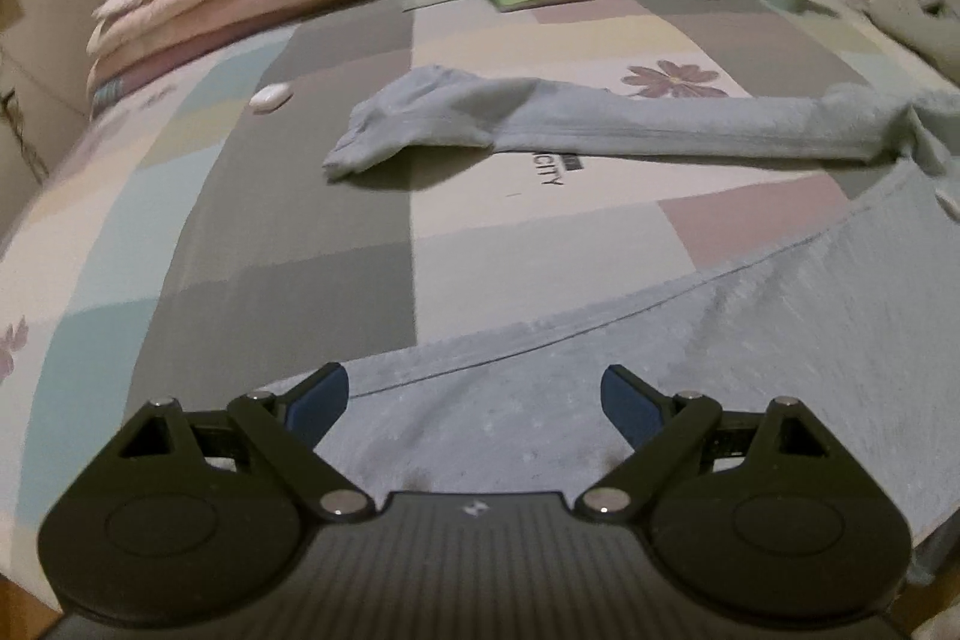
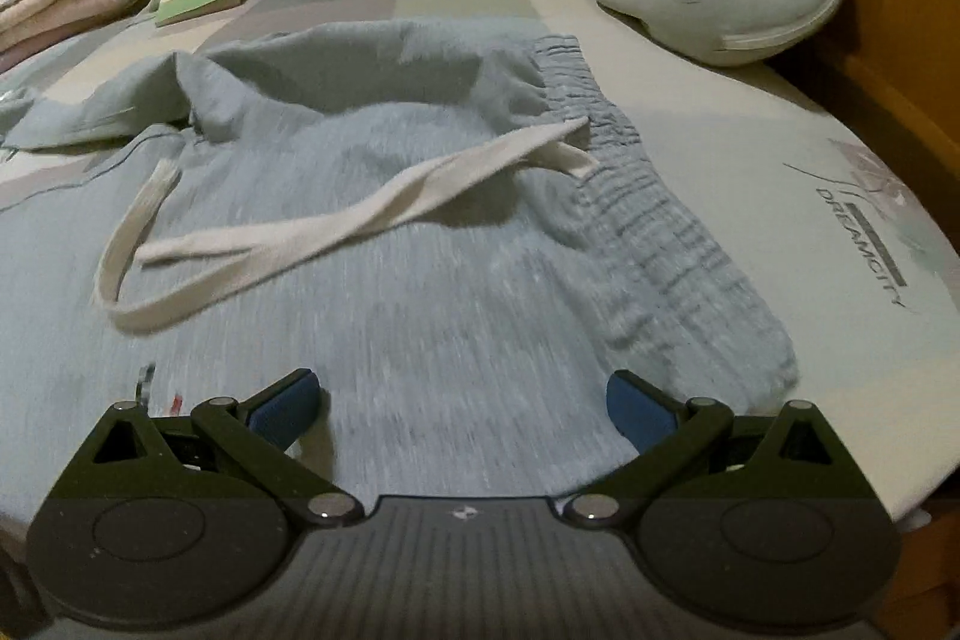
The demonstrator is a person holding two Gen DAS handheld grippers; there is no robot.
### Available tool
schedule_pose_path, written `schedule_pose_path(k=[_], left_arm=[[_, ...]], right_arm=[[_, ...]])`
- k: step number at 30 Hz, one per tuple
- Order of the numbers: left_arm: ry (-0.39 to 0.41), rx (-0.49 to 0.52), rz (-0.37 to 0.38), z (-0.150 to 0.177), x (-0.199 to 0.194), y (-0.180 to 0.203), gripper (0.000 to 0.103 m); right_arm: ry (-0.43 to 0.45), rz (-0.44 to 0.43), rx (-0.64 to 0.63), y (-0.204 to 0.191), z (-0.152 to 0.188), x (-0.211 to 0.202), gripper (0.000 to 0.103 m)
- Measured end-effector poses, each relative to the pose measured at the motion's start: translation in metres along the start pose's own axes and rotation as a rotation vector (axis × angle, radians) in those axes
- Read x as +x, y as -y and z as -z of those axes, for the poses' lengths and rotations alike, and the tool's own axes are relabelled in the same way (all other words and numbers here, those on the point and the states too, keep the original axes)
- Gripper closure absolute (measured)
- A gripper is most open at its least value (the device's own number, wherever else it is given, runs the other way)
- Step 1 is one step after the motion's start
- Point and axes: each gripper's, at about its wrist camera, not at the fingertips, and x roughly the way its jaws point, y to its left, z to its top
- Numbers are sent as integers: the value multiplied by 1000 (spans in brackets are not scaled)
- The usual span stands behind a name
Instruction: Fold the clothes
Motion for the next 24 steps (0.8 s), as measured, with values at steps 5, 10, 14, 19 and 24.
schedule_pose_path(k=[5, 10, 14, 19, 24], left_arm=[[12, 63, 41, -9, -1, 28, 12], [23, 109, 81, -9, -1, 54, 12], [13, 110, 88, -1, -4, 56, 12], [-7, 90, 62, 0, -1, 55, 12], [22, 103, 89, -2, -9, 61, 12]], right_arm=[[2, -2, -46, -18, -18, -8, 0], [-60, -44, -176, -37, -17, 8, 0], [-67, -83, -129, -17, 8, -10, 0], [-78, -85, -167, -27, -4, -20, 0], [-40, -177, -218, -58, -15, -12, 0]])
